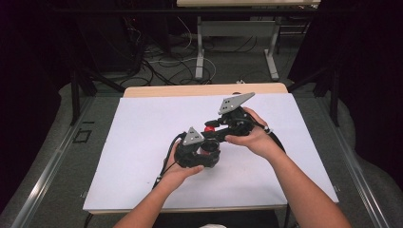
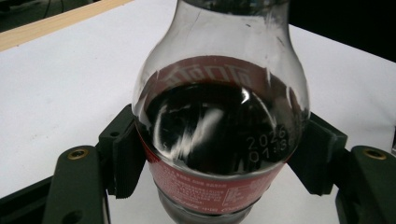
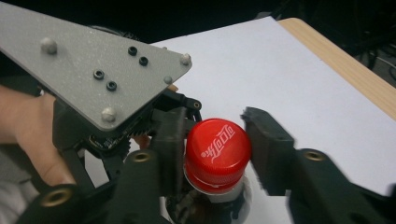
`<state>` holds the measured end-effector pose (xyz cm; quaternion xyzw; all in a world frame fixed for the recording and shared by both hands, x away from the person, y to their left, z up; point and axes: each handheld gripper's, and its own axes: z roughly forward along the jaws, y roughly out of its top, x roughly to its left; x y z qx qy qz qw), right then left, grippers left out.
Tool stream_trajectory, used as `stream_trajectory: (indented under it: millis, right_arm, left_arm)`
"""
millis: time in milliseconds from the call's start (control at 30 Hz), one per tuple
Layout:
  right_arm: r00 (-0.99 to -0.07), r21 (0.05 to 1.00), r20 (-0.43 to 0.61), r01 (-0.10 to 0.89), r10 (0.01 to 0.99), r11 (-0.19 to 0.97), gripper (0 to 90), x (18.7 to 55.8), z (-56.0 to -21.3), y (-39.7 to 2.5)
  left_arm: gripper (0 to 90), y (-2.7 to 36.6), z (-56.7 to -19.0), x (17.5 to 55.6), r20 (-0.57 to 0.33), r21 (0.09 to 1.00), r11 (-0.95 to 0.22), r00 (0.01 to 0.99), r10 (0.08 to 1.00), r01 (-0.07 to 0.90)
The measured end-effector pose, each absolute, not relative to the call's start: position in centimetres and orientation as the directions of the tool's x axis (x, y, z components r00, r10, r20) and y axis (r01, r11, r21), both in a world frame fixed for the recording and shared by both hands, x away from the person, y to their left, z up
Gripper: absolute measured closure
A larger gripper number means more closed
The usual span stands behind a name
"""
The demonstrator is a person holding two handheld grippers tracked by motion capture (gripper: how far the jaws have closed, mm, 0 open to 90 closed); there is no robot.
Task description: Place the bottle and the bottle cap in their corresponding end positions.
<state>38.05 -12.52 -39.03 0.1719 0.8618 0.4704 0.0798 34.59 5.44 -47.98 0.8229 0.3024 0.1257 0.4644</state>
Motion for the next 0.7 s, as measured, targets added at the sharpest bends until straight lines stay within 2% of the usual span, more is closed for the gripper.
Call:
stream_trajectory:
  millis: [33,133,267,400,567,700]
  right_arm:
    - [-0.918,0.848,0.011,0.219,0.396,0.483,49.0,37.8,-39.0,-12.5]
    - [-0.888,0.858,0.008,0.243,0.460,0.453,49.3,36.7,-38.9,-12.5]
    - [-0.839,0.857,-0.045,0.247,0.543,0.453,51.1,35.7,-38.8,-12.2]
    - [-0.817,0.853,-0.051,0.264,0.574,0.451,52.5,35.2,-39.0,-11.7]
    - [-0.799,0.851,-0.057,0.275,0.599,0.448,58.9,35.5,-39.2,-11.3]
    - [-0.798,0.851,-0.051,0.280,0.601,0.444,59.4,35.8,-39.5,-11.0]
  left_arm:
    - [30.1,5.4,-48.0,34.6,-0.078,0.842,-0.379,0.782,0.618,0.384]
    - [30.1,5.4,-47.9,34.7,-0.077,0.839,-0.379,0.775,0.627,0.391]
    - [30.1,5.3,-47.9,34.7,-0.074,0.843,-0.372,0.769,0.635,0.388]
    - [30.1,5.1,-47.9,34.7,-0.079,0.839,-0.375,0.771,0.632,0.394]
    - [30.1,4.9,-47.9,34.7,-0.067,0.835,-0.390,0.776,0.627,0.387]
    - [30.1,5.0,-47.9,34.7,-0.061,0.834,-0.394,0.774,0.630,0.386]
